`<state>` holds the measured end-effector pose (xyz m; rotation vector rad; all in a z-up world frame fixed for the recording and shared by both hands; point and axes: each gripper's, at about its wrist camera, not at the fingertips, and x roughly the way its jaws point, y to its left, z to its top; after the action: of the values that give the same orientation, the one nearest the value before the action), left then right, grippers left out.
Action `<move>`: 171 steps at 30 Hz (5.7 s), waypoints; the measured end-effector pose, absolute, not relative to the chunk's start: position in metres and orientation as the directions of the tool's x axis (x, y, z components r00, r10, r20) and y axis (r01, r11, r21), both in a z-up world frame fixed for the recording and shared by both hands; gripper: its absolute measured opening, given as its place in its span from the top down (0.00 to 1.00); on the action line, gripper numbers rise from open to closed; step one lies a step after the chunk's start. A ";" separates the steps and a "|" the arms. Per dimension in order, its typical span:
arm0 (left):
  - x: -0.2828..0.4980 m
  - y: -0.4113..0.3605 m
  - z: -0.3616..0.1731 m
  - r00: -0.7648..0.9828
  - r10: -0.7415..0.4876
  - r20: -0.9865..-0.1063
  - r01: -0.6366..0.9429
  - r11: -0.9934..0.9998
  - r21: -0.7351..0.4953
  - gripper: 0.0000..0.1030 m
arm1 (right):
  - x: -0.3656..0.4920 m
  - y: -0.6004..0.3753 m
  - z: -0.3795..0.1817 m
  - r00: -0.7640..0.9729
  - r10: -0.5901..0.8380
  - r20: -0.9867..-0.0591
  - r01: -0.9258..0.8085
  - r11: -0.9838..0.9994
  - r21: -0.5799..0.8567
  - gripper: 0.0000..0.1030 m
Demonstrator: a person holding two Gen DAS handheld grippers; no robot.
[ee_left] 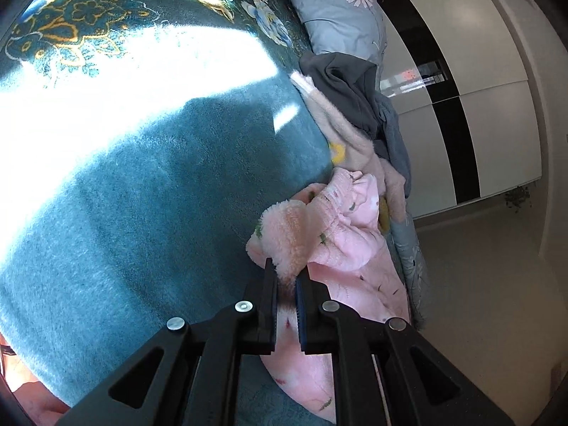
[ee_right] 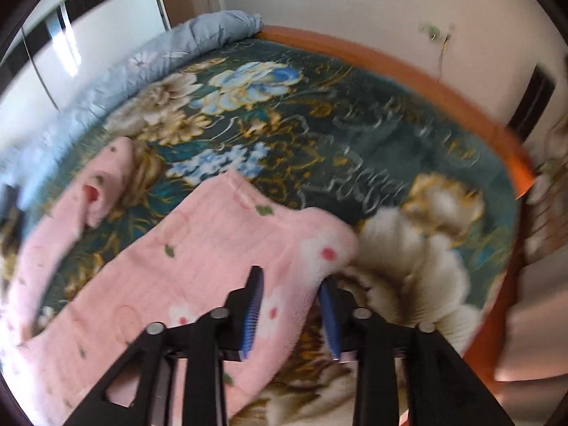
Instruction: Fold clothes
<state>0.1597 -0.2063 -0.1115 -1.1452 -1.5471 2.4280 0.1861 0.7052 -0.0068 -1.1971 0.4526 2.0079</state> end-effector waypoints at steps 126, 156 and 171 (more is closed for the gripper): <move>0.136 -0.216 -0.126 -0.691 0.481 -0.539 0.330 -0.454 -0.828 0.57 | 0.017 0.290 0.058 -0.622 -0.318 -0.716 0.049 -0.928 0.369 0.36; 0.142 -0.217 -0.132 -0.699 0.378 -0.606 0.400 -0.496 -0.771 0.90 | 0.276 0.727 -0.075 -0.652 0.119 -0.748 -0.725 -0.384 0.571 0.37; 0.144 -0.172 -0.025 -0.838 0.168 -0.518 0.255 -0.719 -0.646 0.56 | 0.079 0.630 -0.032 -0.670 0.042 -0.742 -0.488 -0.777 0.397 0.37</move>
<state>0.1440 -0.1724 -0.0250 -0.9038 -1.1938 2.8180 0.0788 0.6303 -0.0323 -1.0794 0.8508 2.4780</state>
